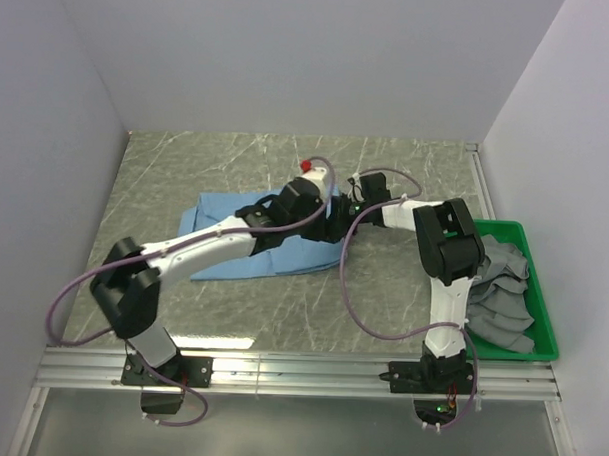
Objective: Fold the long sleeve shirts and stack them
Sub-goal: Fold the shirt
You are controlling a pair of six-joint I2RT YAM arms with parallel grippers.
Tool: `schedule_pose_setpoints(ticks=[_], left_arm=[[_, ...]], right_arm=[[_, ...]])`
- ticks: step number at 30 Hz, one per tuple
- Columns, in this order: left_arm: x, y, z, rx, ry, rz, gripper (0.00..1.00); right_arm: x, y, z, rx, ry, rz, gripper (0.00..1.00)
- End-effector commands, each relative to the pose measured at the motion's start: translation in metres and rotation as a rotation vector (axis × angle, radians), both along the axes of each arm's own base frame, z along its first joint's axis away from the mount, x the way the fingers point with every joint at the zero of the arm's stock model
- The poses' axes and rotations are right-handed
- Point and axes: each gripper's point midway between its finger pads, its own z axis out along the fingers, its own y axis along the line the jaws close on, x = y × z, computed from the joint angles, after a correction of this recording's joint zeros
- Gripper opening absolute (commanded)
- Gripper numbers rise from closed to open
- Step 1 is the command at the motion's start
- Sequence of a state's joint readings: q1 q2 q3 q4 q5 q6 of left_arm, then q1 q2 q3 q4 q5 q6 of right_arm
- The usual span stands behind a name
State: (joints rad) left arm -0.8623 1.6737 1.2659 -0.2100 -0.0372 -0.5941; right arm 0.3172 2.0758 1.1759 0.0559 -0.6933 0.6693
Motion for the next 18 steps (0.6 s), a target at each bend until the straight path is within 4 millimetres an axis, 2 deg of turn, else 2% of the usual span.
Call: schedule_pose_setpoints(ticks=[1, 2, 3, 4, 6, 7, 9, 10, 11, 12, 13, 18], left_arm=[[-0.001, 0.017, 0.052, -0.108, -0.057, 0.034, 0.73], [0.003, 0.029, 0.062, -0.121, -0.075, 0.064, 0.77], [0.004, 0.036, 0.062, -0.117, -0.073, 0.082, 0.79], [0.004, 0.044, 0.058, -0.11, -0.063, 0.095, 0.8], [0.012, 0.066, 0.063, -0.127, -0.059, 0.146, 0.8], [0.013, 0.077, 0.055, -0.115, -0.047, 0.17, 0.8], [0.026, 0.107, 0.053, -0.107, -0.04, 0.259, 0.8], [0.027, 0.119, 0.044, -0.091, -0.02, 0.288, 0.79], [0.036, 0.139, 0.043, -0.095, -0.016, 0.351, 0.78], [0.039, 0.15, 0.039, -0.09, -0.008, 0.385, 0.77], [0.044, 0.168, 0.03, -0.083, 0.012, 0.428, 0.77], [0.048, 0.207, 0.018, -0.103, 0.045, 0.52, 0.74]], right_arm=[[0.009, -0.023, 0.022, -0.114, -0.078, 0.061, 0.0], [0.011, -0.031, 0.022, -0.152, -0.11, 0.088, 0.0], [0.008, -0.038, 0.021, -0.191, -0.094, 0.096, 0.0], [0.013, -0.041, 0.027, -0.206, -0.117, 0.108, 0.0], [0.017, -0.056, 0.028, -0.258, -0.138, 0.126, 0.0], [0.016, -0.063, 0.032, -0.285, -0.118, 0.137, 0.0], [0.02, -0.078, 0.038, -0.379, -0.134, 0.166, 0.0], [0.022, -0.082, 0.041, -0.406, -0.142, 0.174, 0.0], [0.024, -0.086, 0.044, -0.435, -0.159, 0.192, 0.0], [0.026, -0.088, 0.052, -0.458, -0.161, 0.201, 0.0], [0.03, -0.096, 0.054, -0.511, -0.177, 0.207, 0.0], [0.041, -0.113, 0.08, -0.652, -0.211, 0.212, 0.0]])
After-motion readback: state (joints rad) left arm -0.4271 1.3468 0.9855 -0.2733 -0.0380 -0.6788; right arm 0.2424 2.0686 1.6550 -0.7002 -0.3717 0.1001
